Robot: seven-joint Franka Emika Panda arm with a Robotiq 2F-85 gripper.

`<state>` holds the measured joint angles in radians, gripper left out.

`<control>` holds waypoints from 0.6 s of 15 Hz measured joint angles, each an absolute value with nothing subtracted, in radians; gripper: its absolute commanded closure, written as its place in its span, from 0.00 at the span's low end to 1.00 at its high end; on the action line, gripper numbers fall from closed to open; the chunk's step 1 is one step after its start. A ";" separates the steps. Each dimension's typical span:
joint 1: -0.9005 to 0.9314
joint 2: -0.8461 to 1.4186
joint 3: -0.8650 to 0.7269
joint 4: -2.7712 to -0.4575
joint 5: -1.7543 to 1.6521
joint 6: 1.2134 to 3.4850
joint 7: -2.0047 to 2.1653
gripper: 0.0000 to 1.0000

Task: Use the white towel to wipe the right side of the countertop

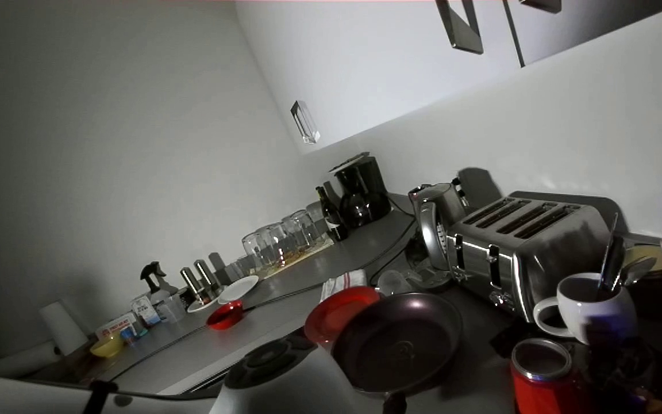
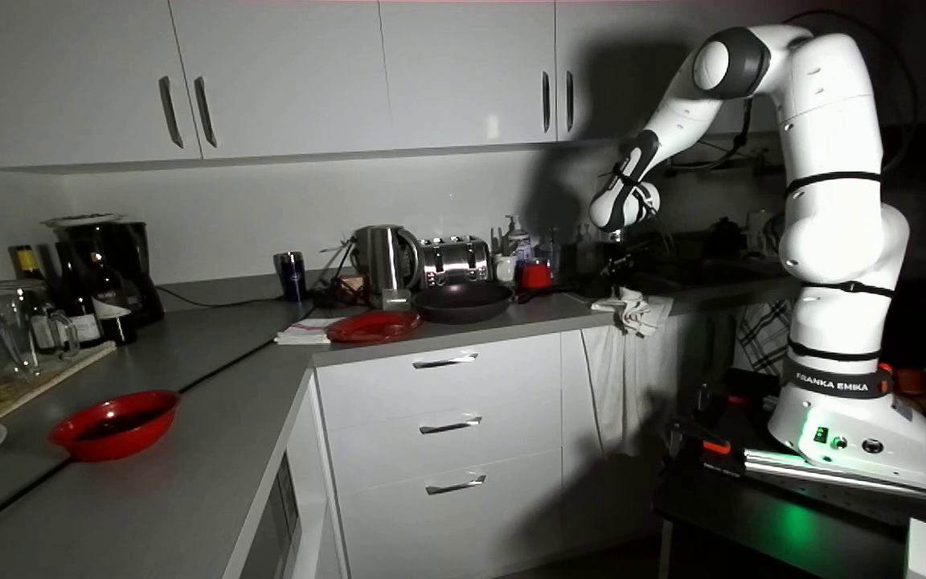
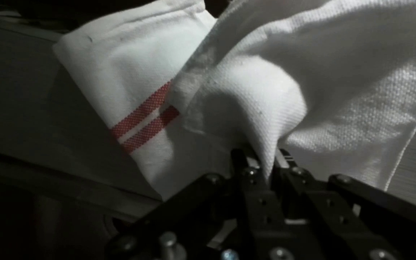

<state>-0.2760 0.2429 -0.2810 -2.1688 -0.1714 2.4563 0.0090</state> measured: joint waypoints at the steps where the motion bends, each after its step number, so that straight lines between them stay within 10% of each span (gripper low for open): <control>1: -0.273 0.248 -0.277 -2.165 -0.171 2.456 0.001 0.95; 9: -0.211 0.233 -0.228 -2.157 -0.197 2.474 -0.035 0.95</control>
